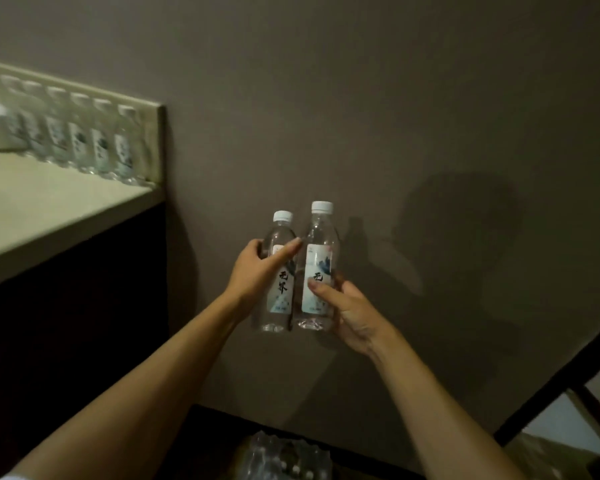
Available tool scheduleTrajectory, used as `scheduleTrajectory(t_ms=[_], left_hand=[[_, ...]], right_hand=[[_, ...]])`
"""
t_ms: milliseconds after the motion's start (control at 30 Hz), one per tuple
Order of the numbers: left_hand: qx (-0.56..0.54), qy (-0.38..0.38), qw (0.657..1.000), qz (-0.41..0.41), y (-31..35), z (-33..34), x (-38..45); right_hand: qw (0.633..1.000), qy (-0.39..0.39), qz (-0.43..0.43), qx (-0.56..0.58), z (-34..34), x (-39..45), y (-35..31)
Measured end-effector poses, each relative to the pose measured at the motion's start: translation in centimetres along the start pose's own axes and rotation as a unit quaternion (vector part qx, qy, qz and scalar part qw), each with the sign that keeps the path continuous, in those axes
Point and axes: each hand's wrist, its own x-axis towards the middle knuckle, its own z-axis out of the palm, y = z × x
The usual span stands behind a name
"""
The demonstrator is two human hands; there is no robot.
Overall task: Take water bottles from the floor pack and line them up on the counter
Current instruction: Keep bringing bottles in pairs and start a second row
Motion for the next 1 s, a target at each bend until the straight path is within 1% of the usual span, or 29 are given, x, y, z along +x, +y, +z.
scheduleTrajectory(t_ms=[100, 200, 400, 567, 700, 833, 1000], left_hand=[[0.012, 0.001, 0.999, 0.049, 1.9, -2.7, -0.2], [0.012, 0.003, 0.996, 0.093, 3.5, -6.7, -0.8], [-0.019, 0.024, 0.993, 0.118, 4.9, -18.0, -1.9], [-0.018, 0.072, 0.986, 0.153, 6.7, -25.5, -3.5], [-0.028, 0.107, 0.983, 0.146, 7.3, -30.7, -4.3], [-0.033, 0.163, 0.977, 0.131, 8.1, -34.8, -3.9], [-0.007, 0.202, 0.971, 0.128, 7.3, -38.9, -2.6]], right_hand=[[0.999, 0.006, -0.038, 0.004, 3.2, 0.3, -0.6], [0.998, 0.009, -0.062, 0.009, 7.9, 1.2, -0.4], [0.996, -0.01, -0.091, 0.004, 19.1, 3.8, 1.5], [0.994, -0.04, -0.101, 0.028, 27.0, 5.7, 2.5], [0.995, -0.031, -0.097, 0.018, 31.9, 7.4, 3.3], [0.992, -0.048, -0.113, -0.003, 35.5, 9.6, 3.4], [0.99, -0.076, -0.116, -0.016, 38.7, 13.1, 4.1]])
